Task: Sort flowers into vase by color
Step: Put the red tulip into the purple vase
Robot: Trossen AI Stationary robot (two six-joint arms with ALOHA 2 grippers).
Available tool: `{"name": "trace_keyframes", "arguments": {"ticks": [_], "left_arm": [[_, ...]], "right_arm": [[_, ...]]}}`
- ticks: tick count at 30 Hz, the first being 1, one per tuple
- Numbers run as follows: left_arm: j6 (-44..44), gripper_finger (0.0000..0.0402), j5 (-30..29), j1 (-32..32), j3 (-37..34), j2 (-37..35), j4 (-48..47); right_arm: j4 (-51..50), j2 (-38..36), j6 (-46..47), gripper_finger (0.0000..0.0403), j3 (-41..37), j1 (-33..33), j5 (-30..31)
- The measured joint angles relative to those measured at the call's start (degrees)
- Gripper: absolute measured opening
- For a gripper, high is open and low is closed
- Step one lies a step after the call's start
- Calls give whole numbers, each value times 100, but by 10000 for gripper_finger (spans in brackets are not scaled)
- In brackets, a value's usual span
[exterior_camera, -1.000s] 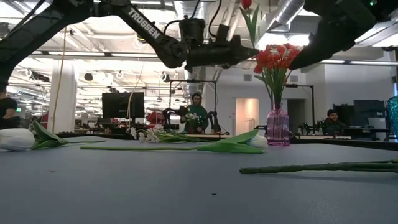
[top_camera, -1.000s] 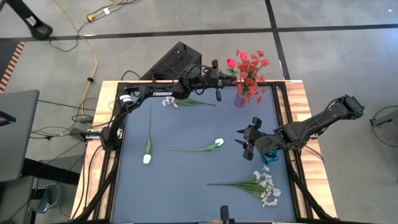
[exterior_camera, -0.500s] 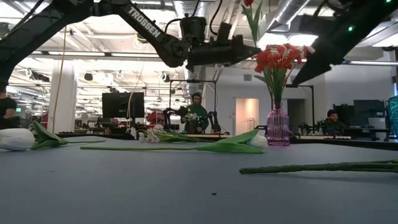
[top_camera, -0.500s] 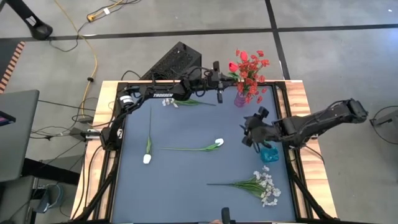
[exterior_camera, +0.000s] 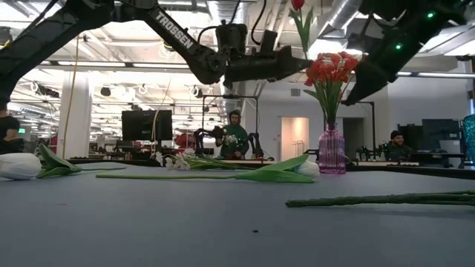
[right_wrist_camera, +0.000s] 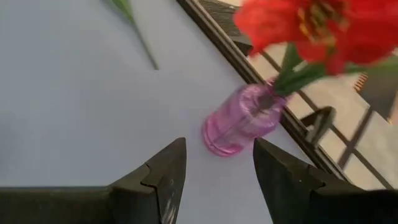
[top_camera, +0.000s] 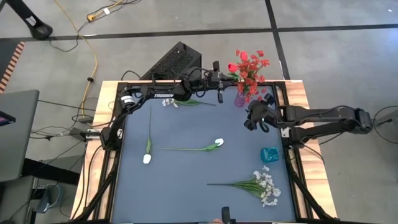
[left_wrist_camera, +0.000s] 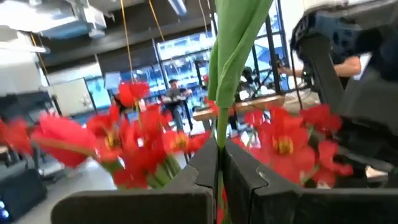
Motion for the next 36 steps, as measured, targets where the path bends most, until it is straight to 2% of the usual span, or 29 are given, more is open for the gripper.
{"name": "trace_keyframes", "arguments": {"ticks": [5, 8, 16, 22, 32, 36], "left_arm": [[-162, 0, -157, 51, 6, 88, -10], [-372, 0, -3, 75, 9, 88, -11], [-406, 0, 64, 74, 13, 88, -187], [-664, 0, 207, 220, 13, 63, -142], [-1079, 0, 565, 416, 13, 63, -77], [-1186, 0, 658, 496, 13, 63, -62]], "right_arm": [[968, -101, -852, 211, -289, -477, -531], [1192, -238, -886, 211, -523, -809, -791], [1267, -372, -809, 211, -971, -1462, -837], [1807, -369, -1143, 211, -1106, -1847, -1062], [2289, -254, -1846, 211, -1108, -2357, -1893], [2440, -140, -1961, 211, -1110, -2779, -2466]]}}
